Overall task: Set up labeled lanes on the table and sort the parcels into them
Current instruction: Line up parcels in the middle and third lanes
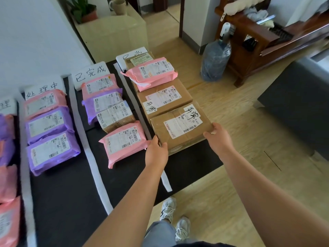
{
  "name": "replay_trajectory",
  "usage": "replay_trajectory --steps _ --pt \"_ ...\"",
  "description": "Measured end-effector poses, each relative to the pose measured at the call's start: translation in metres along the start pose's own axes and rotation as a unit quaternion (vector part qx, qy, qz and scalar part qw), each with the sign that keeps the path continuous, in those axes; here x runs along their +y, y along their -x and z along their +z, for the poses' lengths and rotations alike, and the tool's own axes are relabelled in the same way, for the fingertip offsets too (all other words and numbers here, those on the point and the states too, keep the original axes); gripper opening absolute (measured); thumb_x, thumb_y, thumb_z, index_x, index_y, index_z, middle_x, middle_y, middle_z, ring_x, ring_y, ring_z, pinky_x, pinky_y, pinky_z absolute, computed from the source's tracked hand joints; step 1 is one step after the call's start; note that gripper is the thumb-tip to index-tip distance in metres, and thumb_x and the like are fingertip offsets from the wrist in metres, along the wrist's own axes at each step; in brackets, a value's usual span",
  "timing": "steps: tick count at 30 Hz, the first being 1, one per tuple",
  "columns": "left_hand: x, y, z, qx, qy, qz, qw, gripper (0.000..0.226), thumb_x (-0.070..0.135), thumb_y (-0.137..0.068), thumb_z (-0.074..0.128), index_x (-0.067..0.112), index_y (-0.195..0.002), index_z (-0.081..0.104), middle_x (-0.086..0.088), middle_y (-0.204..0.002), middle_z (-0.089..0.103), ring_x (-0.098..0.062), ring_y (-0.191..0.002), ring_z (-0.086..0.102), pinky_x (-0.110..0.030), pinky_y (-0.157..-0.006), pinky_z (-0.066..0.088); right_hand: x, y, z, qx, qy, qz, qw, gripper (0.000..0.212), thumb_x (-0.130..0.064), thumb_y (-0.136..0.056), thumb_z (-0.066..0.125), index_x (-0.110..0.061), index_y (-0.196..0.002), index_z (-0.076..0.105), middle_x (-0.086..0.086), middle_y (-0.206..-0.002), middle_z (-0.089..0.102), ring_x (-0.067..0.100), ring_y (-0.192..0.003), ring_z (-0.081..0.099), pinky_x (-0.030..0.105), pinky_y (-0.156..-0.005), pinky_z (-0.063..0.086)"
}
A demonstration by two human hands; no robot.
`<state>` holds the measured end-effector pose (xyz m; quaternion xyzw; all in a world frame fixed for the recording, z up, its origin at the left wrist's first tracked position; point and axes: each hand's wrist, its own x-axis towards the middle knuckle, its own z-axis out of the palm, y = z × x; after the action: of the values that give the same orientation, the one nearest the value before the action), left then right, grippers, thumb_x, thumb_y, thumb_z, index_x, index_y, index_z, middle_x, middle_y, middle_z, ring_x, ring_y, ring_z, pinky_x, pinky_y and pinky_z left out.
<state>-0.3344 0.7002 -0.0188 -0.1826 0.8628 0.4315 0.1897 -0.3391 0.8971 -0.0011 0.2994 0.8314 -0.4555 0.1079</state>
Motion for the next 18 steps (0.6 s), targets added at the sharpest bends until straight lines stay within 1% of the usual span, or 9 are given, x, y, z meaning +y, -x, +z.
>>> replay_trajectory --steps 2,3,4,6,9,11,14,16,18 --pt "0.000 0.003 0.002 -0.001 0.001 -0.003 1.000 0.056 0.026 -0.103 0.048 0.018 -0.154 0.027 -0.004 -0.146 0.048 -0.020 -0.111 0.060 -0.031 -0.082 0.053 0.001 -0.001 0.000 0.003 -0.002 -0.002 1.000 0.054 -0.017 -0.100 0.055 -0.015 -0.150 0.035 0.003 -0.121 0.057 0.007 -0.073 0.046 0.023 -0.061 0.038" --pt "0.000 0.004 0.003 -0.001 0.001 -0.004 1.000 0.056 0.026 -0.103 0.048 0.018 -0.154 0.027 -0.004 -0.148 0.045 -0.021 -0.116 0.059 -0.029 -0.080 0.050 0.001 -0.002 0.000 0.001 -0.001 -0.004 1.000 0.054 -0.017 -0.100 0.055 -0.015 -0.150 0.035 0.004 -0.124 0.057 0.008 -0.075 0.045 0.024 -0.064 0.038" --pt "0.000 0.005 0.003 -0.001 0.000 -0.004 1.000 0.056 0.026 -0.103 0.048 0.018 -0.154 0.026 -0.004 -0.150 0.043 -0.021 -0.118 0.058 -0.027 -0.077 0.047 0.001 -0.002 0.000 -0.001 -0.001 -0.004 1.000 0.055 -0.016 -0.100 0.054 -0.014 -0.151 0.034 0.005 -0.128 0.057 0.010 -0.077 0.045 0.025 -0.066 0.038" --pt "0.000 0.006 0.003 0.003 -0.002 -0.004 1.000 0.057 0.026 -0.103 0.048 0.019 -0.154 0.025 -0.004 -0.152 0.041 -0.020 -0.122 0.055 -0.025 -0.077 0.044 0.000 -0.002 0.000 -0.005 -0.001 -0.001 1.000 0.057 -0.017 -0.100 0.054 -0.014 -0.152 0.031 0.007 -0.134 0.055 0.011 -0.080 0.044 0.025 -0.066 0.038" --pt "0.000 0.008 0.000 0.018 -0.009 -0.005 1.000 0.063 0.026 -0.101 0.051 0.020 -0.156 0.020 -0.005 -0.157 0.033 -0.022 -0.131 0.050 -0.028 -0.086 0.045 -0.004 0.003 -0.001 0.006 0.002 0.000 1.000 0.062 -0.018 -0.100 0.055 -0.017 -0.155 0.026 0.009 -0.145 0.046 0.015 -0.095 0.047 0.028 -0.076 0.039" --pt "0.001 0.013 -0.004 0.033 -0.011 0.003 0.999 0.064 0.025 -0.101 0.053 0.021 -0.156 0.021 -0.005 -0.158 0.033 -0.022 -0.132 0.049 -0.027 -0.086 0.044 -0.007 0.011 -0.001 0.028 0.009 -0.007 1.000 0.063 -0.017 -0.100 0.055 -0.018 -0.155 0.026 0.010 -0.150 0.039 0.019 -0.107 0.050 0.028 -0.080 0.039" --pt "0.002 0.025 -0.012 0.061 -0.013 0.020 0.998 0.064 0.024 -0.100 0.054 0.021 -0.156 0.022 -0.005 -0.156 0.035 -0.022 -0.134 0.048 -0.026 -0.087 0.044 -0.009 0.024 -0.001 0.056 0.020 -0.040 0.997 0.061 -0.019 -0.099 0.056 -0.019 -0.154 0.030 0.007 -0.149 0.039 0.019 -0.115 0.051 0.030 -0.083 0.042" --pt "0.001 0.035 -0.015 0.073 -0.011 0.036 0.997 0.064 0.025 -0.100 0.055 0.022 -0.155 0.023 -0.004 -0.155 0.037 -0.021 -0.132 0.050 -0.025 -0.086 0.045 -0.011 0.035 0.000 0.055 0.019 -0.066 0.996 0.059 -0.020 -0.098 0.057 -0.021 -0.152 0.034 0.005 -0.145 0.042 0.018 -0.111 0.054 0.030 -0.080 0.045" --pt "-0.002 0.048 -0.019 0.083 -0.004 0.051 0.995 0.062 0.025 -0.099 0.056 0.024 -0.153 0.027 -0.004 -0.152 0.041 -0.021 -0.128 0.053 -0.028 -0.091 0.051 -0.014 0.046 0.002 0.044 0.022 -0.095 0.994 0.059 -0.020 -0.096 0.059 -0.025 -0.150 0.036 0.003 -0.143 0.043 0.014 -0.104 0.058 0.027 -0.072 0.047"
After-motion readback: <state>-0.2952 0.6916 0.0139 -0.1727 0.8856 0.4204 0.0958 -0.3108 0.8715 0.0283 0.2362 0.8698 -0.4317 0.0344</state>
